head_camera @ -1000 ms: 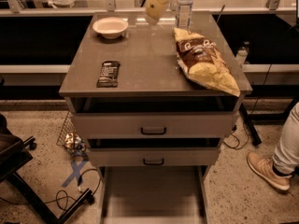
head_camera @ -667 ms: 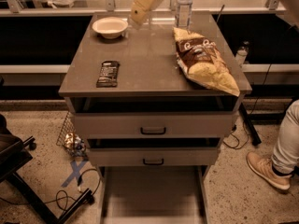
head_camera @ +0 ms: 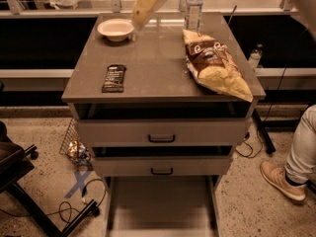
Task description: Place rxbar chocolate into bottom drawer
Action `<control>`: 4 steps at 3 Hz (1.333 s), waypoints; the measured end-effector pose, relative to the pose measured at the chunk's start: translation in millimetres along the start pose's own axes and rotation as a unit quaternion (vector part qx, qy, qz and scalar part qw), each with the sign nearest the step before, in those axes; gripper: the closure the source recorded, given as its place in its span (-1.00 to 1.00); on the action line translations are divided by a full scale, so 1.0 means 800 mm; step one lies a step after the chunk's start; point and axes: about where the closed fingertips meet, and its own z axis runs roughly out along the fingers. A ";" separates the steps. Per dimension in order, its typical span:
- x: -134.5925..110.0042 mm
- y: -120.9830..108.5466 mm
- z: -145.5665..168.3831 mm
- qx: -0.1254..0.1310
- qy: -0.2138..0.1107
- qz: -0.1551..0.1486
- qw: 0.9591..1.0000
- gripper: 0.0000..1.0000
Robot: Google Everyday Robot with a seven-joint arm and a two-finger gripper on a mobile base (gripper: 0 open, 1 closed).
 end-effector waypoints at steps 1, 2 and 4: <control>-0.010 0.028 0.033 -0.030 0.008 0.051 0.998 -1.00; -0.019 0.081 0.092 -0.048 0.067 0.127 0.988 -1.00; -0.034 0.141 0.134 -0.064 0.110 0.252 0.959 -1.00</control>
Offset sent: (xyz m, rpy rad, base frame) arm 0.0009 0.0888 -0.1189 0.1506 0.3113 -0.4461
